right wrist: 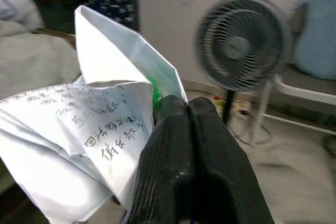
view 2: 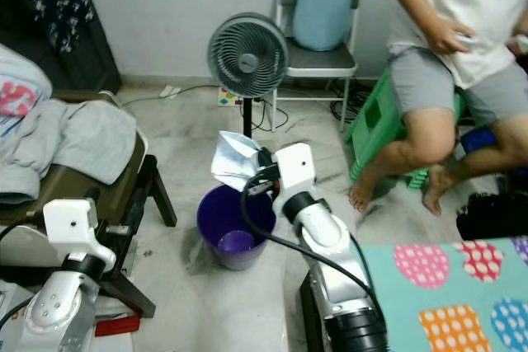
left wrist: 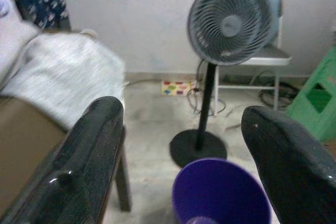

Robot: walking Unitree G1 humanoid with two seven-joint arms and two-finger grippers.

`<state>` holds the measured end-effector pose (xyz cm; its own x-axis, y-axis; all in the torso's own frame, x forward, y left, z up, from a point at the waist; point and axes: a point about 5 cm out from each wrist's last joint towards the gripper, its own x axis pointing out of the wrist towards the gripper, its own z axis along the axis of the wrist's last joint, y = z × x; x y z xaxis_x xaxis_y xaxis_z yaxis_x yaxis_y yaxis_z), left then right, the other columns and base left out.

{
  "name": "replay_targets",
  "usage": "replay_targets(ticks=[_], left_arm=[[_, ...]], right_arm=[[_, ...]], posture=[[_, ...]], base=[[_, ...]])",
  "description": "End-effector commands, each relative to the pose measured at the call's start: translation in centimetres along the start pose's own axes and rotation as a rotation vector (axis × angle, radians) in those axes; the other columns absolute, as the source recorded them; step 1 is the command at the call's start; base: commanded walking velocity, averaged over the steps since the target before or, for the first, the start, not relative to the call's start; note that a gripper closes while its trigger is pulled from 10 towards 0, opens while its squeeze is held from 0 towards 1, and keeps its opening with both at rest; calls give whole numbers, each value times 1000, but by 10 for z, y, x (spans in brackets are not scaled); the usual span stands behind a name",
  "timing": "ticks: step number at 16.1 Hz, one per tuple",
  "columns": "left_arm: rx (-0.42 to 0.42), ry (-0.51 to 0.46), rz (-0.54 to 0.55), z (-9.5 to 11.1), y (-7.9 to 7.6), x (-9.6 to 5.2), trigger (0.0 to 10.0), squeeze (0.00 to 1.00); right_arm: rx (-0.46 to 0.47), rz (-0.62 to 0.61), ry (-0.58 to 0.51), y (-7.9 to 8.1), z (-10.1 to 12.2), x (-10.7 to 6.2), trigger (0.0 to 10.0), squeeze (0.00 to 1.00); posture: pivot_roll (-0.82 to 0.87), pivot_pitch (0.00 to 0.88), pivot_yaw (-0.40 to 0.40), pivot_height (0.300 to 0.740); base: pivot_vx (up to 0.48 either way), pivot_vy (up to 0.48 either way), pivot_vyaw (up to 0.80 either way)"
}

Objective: Clean up the room

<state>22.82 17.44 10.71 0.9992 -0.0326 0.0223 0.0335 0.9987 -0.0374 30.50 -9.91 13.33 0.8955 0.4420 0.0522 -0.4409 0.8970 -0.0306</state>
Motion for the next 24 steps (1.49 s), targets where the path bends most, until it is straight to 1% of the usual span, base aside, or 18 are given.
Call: replay_targets(ticks=[1, 2, 6, 12, 18, 21, 24], left_arm=[[-14, 10, -34, -2, -6, -1, 10000, 0], [-19, 10, -43, -2, -6, -1, 10000, 0], [-27, 17, -48, -2, -7, -1, 10000, 0], [-32, 15, -53, -2, -5, 0, 10000, 0], [-34, 18, -54, -3, -5, -1, 10000, 0], [-35, 18, -53, -3, -5, -1, 10000, 0], [-35, 18, -53, -3, -5, -1, 10000, 0]], right_arm=[[1, -36, 6, -7, -1, -2, 10000, 0], [8, -47, 21, -8, -2, -2, 10000, 0], [23, -56, 25, -8, -3, -2, 10000, 0], [25, -48, 21, -6, -3, -1, 10000, 0], [25, -37, 17, -4, -3, -2, 10000, 0], [2, -8, 3, 0, 0, -1, 10000, 0], [4, -11, 4, 0, -1, -1, 10000, 0]], posture=[[-116, 76, -62, 740], [-116, 76, -62, 740], [-117, 76, -59, 740], [-114, 79, -54, 740], [-114, 82, -53, 740], [-114, 82, -53, 740], [-114, 82, -53, 740]], base=[[0, 0, 0], [0, 0, 0], [0, 0, -794], [0, 0, 0], [292, 0, 0], [305, 0, 0], [306, 0, 606]])
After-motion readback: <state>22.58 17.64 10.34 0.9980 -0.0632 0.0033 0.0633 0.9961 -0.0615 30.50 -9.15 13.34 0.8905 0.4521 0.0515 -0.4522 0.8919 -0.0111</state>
